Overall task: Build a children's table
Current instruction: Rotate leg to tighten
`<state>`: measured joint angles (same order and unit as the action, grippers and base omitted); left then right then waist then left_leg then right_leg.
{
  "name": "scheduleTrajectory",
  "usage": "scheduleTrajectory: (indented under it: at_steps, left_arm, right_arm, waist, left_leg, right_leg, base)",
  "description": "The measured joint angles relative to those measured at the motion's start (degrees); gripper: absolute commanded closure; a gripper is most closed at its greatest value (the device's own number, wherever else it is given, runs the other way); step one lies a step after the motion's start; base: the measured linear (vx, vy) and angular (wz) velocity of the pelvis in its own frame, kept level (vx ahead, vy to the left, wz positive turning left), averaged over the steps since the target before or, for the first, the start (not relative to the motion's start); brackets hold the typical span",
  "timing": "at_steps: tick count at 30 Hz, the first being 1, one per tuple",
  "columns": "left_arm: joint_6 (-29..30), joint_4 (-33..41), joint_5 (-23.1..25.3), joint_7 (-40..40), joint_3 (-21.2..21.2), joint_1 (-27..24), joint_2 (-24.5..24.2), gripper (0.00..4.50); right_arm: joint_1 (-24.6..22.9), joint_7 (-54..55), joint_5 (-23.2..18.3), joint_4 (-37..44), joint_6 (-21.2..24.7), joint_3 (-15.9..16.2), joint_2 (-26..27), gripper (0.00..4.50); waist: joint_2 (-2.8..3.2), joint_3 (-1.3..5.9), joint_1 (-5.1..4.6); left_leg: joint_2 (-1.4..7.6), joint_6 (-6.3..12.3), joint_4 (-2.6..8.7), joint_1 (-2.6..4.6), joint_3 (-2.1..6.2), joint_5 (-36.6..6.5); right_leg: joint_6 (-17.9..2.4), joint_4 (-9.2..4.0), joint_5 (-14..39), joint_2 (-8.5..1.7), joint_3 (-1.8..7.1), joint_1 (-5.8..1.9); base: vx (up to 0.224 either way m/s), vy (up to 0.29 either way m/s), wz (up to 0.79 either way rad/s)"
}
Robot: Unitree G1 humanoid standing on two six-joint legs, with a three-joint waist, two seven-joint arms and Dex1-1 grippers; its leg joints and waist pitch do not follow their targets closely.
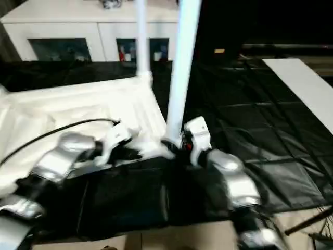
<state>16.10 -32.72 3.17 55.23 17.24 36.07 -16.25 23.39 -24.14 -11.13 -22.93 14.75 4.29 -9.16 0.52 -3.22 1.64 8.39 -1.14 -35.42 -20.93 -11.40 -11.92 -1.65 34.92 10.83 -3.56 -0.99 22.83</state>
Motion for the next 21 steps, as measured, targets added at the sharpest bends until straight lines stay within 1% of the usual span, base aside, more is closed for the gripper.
scheduleTrajectory:
  at_steps: [3, 4, 5, 6, 8, 12, 13, 15, 19, 20, 21]
  left_arm:
    - [2.9, -4.0, 0.3, -6.7, -1.0, 2.7, 4.5, 4.50]
    - [3.4, -4.3, 0.3, -8.0, -1.2, 3.0, 5.3, 4.50]
    - [3.6, -6.6, 0.1, -10.4, -2.0, 4.1, 6.9, 4.50]
    - [3.7, -8.4, 0.3, -12.6, -2.3, 5.4, 8.2, 4.50]
    - [3.7, -11.3, 0.4, -15.5, -2.8, 7.2, 10.0, 4.50]
    - [3.6, -11.5, 0.5, -16.0, -2.9, 7.4, 10.1, 4.50]
    - [3.6, -11.5, 0.5, -16.0, -2.9, 7.4, 10.1, 4.50]
    - [3.5, -11.4, 0.5, -15.9, -2.9, 7.4, 10.0, 4.50]
    - [2.6, -12.3, 0.6, -16.1, -3.5, 7.7, 9.5, 4.50]
    - [2.2, -12.6, 0.7, -16.1, -3.5, 7.8, 9.3, 4.50]
    - [1.8, -12.6, 0.9, -15.9, -3.4, 7.8, 9.2, 4.50]
  right_arm:
    - [3.7, 8.8, 0.8, -5.1, -0.7, -2.0, 3.6, 1.85]
    - [4.2, 10.5, 1.1, -5.9, -0.9, -2.4, 4.1, 1.85]
    - [6.0, 13.5, 1.1, -9.1, -2.4, -3.0, 5.8, 1.85]
    - [8.2, 16.7, 1.8, -11.8, -2.9, -4.1, 7.3, 1.85]
    - [11.1, 21.0, 2.5, -16.0, -4.4, -5.3, 8.7, 1.85]
    - [11.7, 21.3, 2.8, -17.7, -6.6, -5.8, 9.0, 1.85]
    - [11.7, 21.1, 2.8, -17.7, -6.7, -5.9, 9.0, 1.50]
    - [11.5, 20.7, 2.9, -17.7, -7.2, -6.1, 9.0, 1.16]
    - [10.8, 19.7, 2.7, -17.8, -9.3, -6.2, 9.9, 1.03]
    - [10.5, 19.2, 2.8, -17.7, -9.7, -6.1, 9.9, 0.84]
    - [9.8, 18.4, 2.8, -16.8, -10.0, -5.9, 9.6, 0.75]
  waist:
    - [0.06, 0.00, 0.12]
    - [0.06, 0.00, 0.13]
    - [0.08, -0.01, 0.17]
    - [0.12, -0.02, 0.15]
    - [0.16, -0.04, 0.19]
    - [0.22, 0.00, 0.32]
    - [0.23, 0.01, 0.36]
    - [0.24, 0.01, 0.42]
    - [0.26, 0.00, 0.25]
    - [0.26, 0.00, 0.22]
    - [0.27, 0.00, 0.18]
  left_leg:
    - [-0.04, -0.01, 0.00, 0.04, -0.01, 0.0]
    - [-0.04, -0.01, 0.00, 0.02, -0.01, 0.0]
    - [-0.04, -0.01, -0.01, 0.08, 0.00, 0.0]
    - [-0.05, -0.01, -0.02, 0.01, 0.00, 0.0]
    - [-0.05, 0.00, -0.02, -0.14, 0.00, 0.0]
    - [-0.05, 0.04, -0.02, -0.12, 0.00, 0.0]
    - [-0.05, 0.04, -0.02, -0.12, 0.00, 0.0]
    - [-0.04, 0.04, 0.00, -0.11, 0.01, 0.0]
    - [-0.03, 0.04, 0.06, -0.14, 0.02, 0.0]
    - [-0.02, 0.04, 0.07, -0.13, 0.02, 0.0]
    - [-0.03, 0.04, 0.08, -0.16, 0.02, 0.0]
  right_leg:
    - [0.0, -0.02, 0.0, -0.01, 0.06, -0.03]
    - [0.0, -0.04, 0.0, -0.01, 0.05, -0.01]
    - [0.0, -0.03, 0.0, -0.01, 0.06, -0.08]
    - [0.0, -0.03, 0.0, -0.01, 0.05, -0.01]
    - [0.0, -0.08, 0.0, -0.02, 0.06, 0.10]
    - [-0.3, -0.08, -0.4, -0.03, 0.05, 0.02]
    - [-0.3, -0.07, -0.5, -0.03, 0.05, 0.03]
    - [-0.3, -0.02, -0.5, -0.03, 0.02, 0.04]
    - [-0.3, -0.02, -0.5, -0.03, 0.00, 0.12]
    - [-0.2, -0.03, -0.4, -0.03, 0.00, 0.13]
    - [0.0, -0.04, -0.3, -0.02, 0.00, 0.16]
  base:
    - [0.000, 0.000, 0.00]
    - [0.000, 0.000, 0.00]
    - [0.000, 0.000, 0.00]
    - [0.000, 0.000, 0.00]
    - [0.000, 0.000, 0.00]
    - [0.000, 0.000, 0.00]
    - [0.000, 0.000, 0.00]
    - [0.000, 0.000, 0.00]
    - [0.000, 0.000, 0.00]
    - [0.000, 0.000, 0.00]
    - [0.000, 0.000, 0.00]
